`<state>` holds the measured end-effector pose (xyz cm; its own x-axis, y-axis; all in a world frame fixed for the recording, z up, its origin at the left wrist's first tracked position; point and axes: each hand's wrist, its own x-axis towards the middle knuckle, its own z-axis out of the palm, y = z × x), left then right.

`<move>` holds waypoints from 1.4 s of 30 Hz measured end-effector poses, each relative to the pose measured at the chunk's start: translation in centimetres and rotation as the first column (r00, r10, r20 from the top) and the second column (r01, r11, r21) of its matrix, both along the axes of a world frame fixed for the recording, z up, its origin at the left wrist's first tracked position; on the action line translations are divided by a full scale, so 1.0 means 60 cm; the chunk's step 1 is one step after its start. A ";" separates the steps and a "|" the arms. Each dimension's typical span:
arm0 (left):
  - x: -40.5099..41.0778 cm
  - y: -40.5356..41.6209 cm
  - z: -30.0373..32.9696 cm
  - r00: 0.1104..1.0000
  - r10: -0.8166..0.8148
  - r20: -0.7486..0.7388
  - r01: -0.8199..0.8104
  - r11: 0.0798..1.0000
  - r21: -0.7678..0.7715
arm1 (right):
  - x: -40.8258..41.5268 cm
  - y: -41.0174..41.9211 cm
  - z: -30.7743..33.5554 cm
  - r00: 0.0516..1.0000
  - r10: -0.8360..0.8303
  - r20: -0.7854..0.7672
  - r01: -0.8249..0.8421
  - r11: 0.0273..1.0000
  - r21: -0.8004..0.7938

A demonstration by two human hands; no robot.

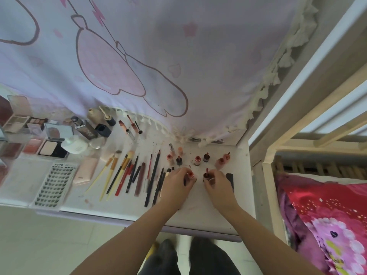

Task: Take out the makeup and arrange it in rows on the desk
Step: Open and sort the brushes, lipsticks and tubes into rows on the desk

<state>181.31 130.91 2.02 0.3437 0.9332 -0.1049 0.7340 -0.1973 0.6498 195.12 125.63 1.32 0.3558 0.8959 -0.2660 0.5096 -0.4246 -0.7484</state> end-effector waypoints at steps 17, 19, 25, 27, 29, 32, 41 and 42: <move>-0.002 -0.027 -0.003 0.992 -0.017 -0.126 0.034 0.991 0.131 | 0.033 -0.003 0.017 0.983 0.075 0.168 -0.071 0.997 -0.026; 0.001 -0.054 0.007 0.991 -0.081 -0.103 0.090 0.993 0.078 | 0.067 -0.003 0.033 0.969 0.053 0.240 -0.043 0.998 -0.046; 0.106 -0.096 0.007 0.942 -0.268 -0.203 0.250 0.962 -0.112 | 0.100 0.012 0.026 0.932 0.188 0.311 -0.060 0.923 -0.379; 0.125 -0.092 0.002 0.937 -0.249 -0.246 0.213 0.963 -0.164 | 0.093 0.010 0.021 0.937 0.172 0.303 -0.053 0.929 -0.366; 0.129 -0.087 -0.001 0.940 -0.244 -0.238 0.185 0.952 -0.245 | 0.086 0.004 0.025 0.970 0.106 0.219 -0.024 0.938 -0.347; 0.121 -0.074 0.013 0.939 -0.283 -0.197 0.210 0.923 -0.323 | 0.089 -0.003 0.049 0.997 0.055 0.057 -0.034 0.950 -0.312; 0.048 -0.047 0.108 0.902 -0.377 0.211 0.431 0.818 -0.381 | 0.097 -0.010 0.180 0.887 0.257 -0.384 -0.388 0.866 -0.315; 0.044 -0.046 0.115 0.893 -0.398 0.208 0.448 0.816 -0.366 | 0.092 -0.013 0.183 0.868 0.222 -0.444 -0.382 0.869 -0.313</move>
